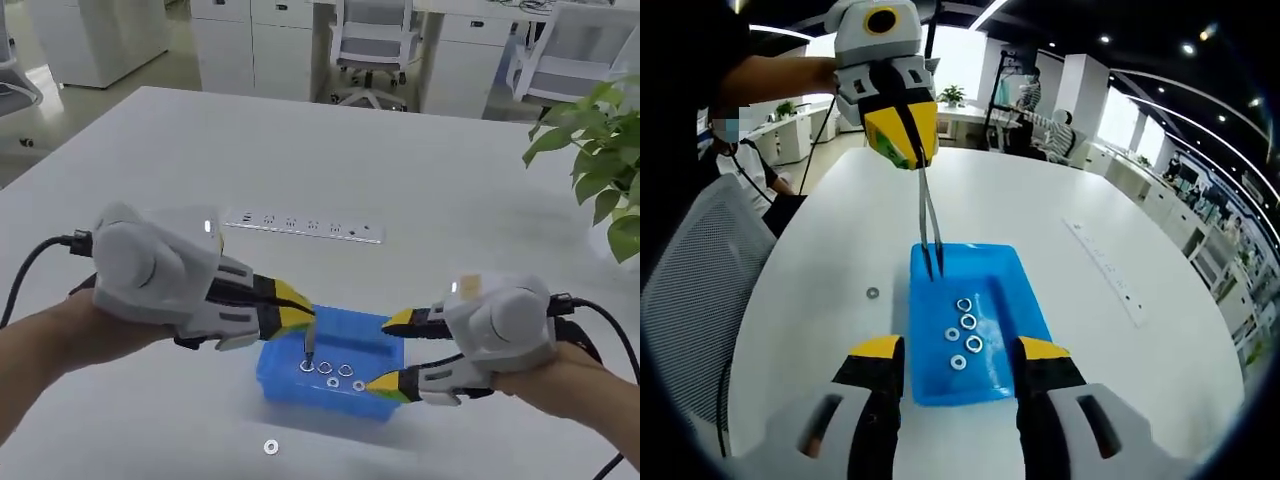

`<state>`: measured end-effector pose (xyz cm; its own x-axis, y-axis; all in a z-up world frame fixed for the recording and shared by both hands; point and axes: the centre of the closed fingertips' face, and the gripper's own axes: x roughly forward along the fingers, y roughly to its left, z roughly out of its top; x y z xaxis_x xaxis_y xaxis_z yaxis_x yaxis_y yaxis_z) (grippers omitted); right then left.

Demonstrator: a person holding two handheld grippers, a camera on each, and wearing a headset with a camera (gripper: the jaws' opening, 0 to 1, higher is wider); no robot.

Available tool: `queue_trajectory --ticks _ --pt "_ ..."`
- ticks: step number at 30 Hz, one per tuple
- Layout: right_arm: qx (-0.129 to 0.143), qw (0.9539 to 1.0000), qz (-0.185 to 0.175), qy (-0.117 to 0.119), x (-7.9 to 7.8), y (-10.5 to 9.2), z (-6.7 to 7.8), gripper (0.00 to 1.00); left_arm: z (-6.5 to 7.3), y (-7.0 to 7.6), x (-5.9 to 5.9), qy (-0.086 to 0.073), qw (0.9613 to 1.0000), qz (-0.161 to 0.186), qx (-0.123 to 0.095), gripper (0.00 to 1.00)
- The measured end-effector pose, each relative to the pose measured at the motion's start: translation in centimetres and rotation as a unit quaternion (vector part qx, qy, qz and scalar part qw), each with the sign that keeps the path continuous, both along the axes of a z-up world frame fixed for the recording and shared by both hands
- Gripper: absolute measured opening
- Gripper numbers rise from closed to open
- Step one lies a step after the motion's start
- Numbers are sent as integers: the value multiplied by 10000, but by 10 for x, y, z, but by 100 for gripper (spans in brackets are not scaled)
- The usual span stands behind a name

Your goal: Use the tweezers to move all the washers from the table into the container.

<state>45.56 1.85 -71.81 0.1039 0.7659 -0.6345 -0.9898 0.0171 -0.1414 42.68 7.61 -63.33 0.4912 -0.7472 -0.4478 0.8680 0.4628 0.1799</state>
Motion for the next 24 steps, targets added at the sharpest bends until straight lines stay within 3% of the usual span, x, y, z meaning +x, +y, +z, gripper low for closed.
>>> queue_trajectory --ticks 24 --pt "284 9978 -583 166 -15 -27 7 67 -2 1 -35 116 9999 57 -60 5"
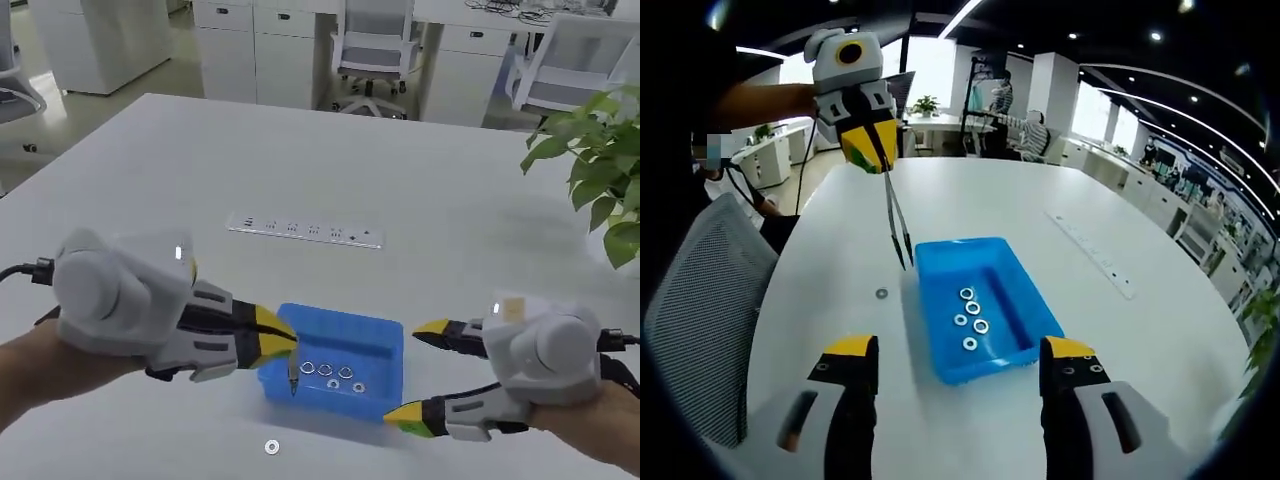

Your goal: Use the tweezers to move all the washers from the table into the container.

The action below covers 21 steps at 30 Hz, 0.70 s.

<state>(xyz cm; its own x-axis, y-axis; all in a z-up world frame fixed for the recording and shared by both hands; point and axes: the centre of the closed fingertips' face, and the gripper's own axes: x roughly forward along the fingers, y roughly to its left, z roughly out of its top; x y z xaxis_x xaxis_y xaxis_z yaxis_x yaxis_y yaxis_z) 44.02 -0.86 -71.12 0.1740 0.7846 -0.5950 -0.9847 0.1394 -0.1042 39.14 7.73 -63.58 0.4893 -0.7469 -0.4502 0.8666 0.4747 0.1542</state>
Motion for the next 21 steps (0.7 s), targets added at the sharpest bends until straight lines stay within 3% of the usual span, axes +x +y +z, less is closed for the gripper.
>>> queue_trajectory --ticks 21 --pt "224 9995 -177 141 -14 -3 -6 88 -35 9 -20 258 9996 85 87 5"
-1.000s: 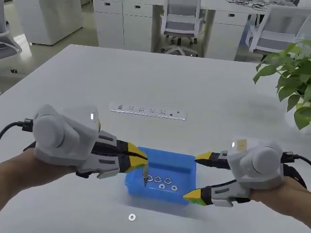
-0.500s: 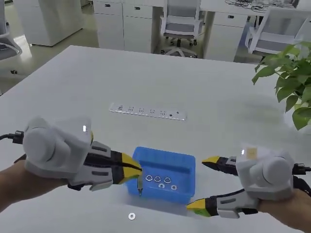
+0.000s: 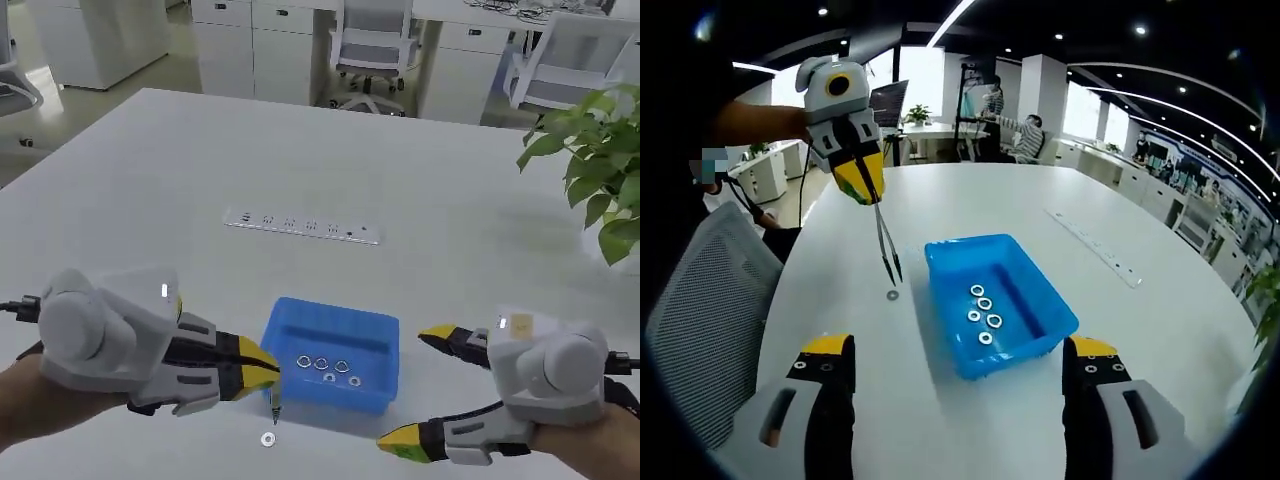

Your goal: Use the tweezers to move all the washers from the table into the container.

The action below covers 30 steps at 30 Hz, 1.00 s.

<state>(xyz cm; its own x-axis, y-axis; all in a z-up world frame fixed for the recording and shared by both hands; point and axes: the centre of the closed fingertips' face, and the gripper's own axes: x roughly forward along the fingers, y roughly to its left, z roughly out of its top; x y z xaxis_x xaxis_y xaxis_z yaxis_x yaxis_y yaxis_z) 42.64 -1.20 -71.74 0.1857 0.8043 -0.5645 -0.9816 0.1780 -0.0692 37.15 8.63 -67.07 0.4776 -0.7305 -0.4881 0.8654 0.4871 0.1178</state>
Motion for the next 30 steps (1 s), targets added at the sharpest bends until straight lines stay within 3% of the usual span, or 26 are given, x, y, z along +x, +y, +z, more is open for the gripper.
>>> queue_trajectory --ticks 11,30 --pt "-13 9999 -103 95 -5 -2 -7 98 -11 2 -4 106 9999 28 31 5" --pt "-159 9997 -90 155 -8 -4 -14 98 -16 -1 -6 176 9998 52 -42 5"
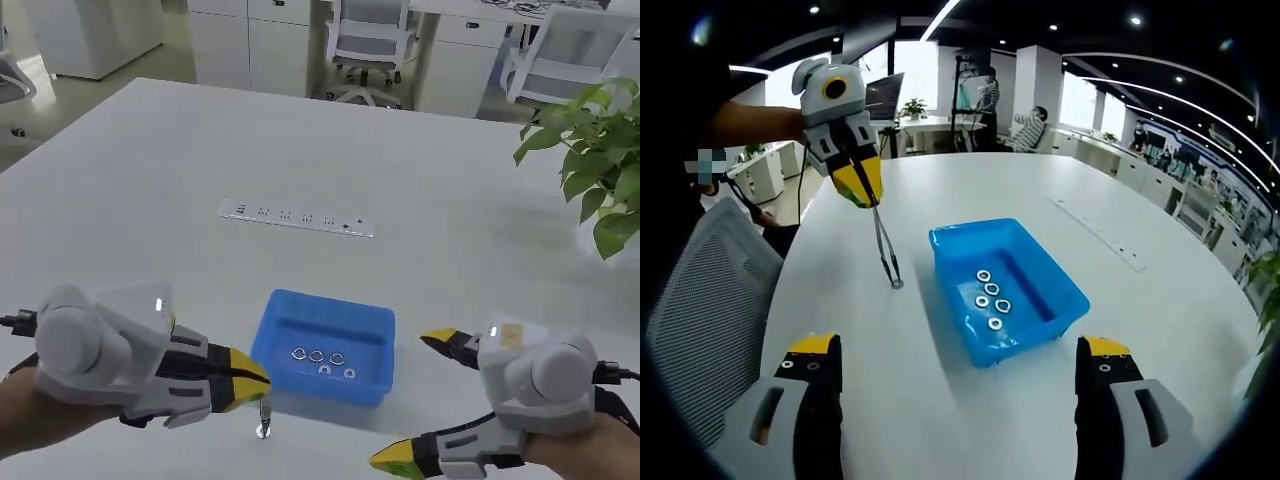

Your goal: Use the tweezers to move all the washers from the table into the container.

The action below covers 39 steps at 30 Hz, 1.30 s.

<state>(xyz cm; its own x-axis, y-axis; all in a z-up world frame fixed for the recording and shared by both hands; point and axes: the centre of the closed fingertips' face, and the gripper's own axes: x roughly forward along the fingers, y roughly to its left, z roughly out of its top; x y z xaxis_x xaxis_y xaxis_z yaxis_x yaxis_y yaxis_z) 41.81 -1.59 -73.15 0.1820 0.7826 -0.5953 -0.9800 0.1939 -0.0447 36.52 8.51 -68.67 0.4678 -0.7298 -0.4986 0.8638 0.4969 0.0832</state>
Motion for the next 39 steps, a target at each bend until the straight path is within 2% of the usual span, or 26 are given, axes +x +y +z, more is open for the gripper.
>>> queue_trajectory --ticks 9,14,15,22,26,39 --pt "-29 10000 27 25 -3 0 -1 98 2 -3 -1 4 10000 -5 -53 5" --pt "-36 10000 50 14 -3 1 -1 98 -2 -5 -2 48 10000 -30 -38 5" --pt "-34 10000 48 13 -3 1 -1 98 -1 -5 -2 10 10000 -53 -17 5" --pt "-61 10000 51 30 -3 0 -4 98 2 -3 0 -25 10000 -36 6 5" --pt "-82 9999 66 49 -4 0 -6 98 -1 -1 -1 7 10000 -18 48 5" --pt "-53 9998 208 23 -7 6 -3 96 0 0 -3 30 10000 -11 -14 5"
